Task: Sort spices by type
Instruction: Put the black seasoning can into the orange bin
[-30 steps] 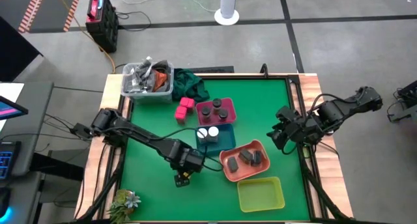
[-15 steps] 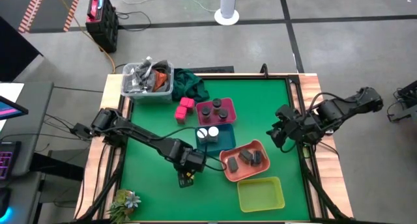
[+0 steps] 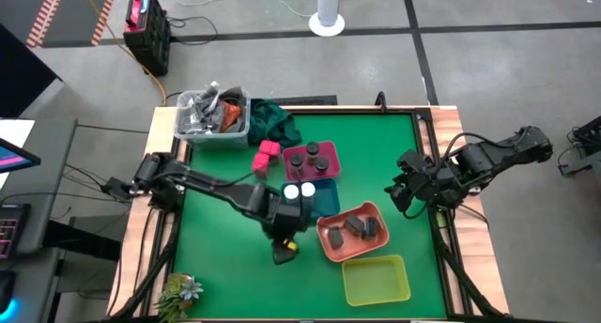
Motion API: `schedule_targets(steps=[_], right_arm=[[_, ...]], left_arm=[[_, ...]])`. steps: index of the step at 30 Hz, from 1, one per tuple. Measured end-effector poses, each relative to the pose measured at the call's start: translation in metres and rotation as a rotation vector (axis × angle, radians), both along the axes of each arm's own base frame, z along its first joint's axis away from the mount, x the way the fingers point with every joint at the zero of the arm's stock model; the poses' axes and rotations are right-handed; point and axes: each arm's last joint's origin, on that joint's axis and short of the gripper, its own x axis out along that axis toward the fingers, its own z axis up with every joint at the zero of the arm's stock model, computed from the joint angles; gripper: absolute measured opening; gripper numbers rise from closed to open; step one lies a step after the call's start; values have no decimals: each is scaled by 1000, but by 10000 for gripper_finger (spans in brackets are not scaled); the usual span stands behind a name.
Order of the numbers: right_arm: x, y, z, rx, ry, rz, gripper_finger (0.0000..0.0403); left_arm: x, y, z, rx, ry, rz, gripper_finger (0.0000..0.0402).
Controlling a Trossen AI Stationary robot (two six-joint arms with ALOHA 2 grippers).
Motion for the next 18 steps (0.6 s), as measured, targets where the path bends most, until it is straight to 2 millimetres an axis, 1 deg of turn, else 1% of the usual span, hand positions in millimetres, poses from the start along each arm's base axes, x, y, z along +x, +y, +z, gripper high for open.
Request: schedule_targets(steps=[3, 7, 10, 12, 13, 18], right_arm=[[-2, -1, -1, 8, 25, -25, 244], [-5, -4, -3, 10, 54, -43, 244], [-6, -4, -2, 15, 41, -42, 244], [-5, -4, -1, 16, 32, -38, 244], [-5, -4, -1, 15, 31, -37, 244], [-6, -4, -1, 7, 37, -39, 244]], left_arm=[[11, 9, 25, -22, -113, 18, 139], [25, 20, 61, -63, -308, 45, 131], [38, 31, 79, -65, -420, 49, 129], [48, 39, 82, -51, -473, 47, 130], [54, 42, 81, -40, -489, 44, 131], [83, 53, 68, 35, -542, -15, 133]])
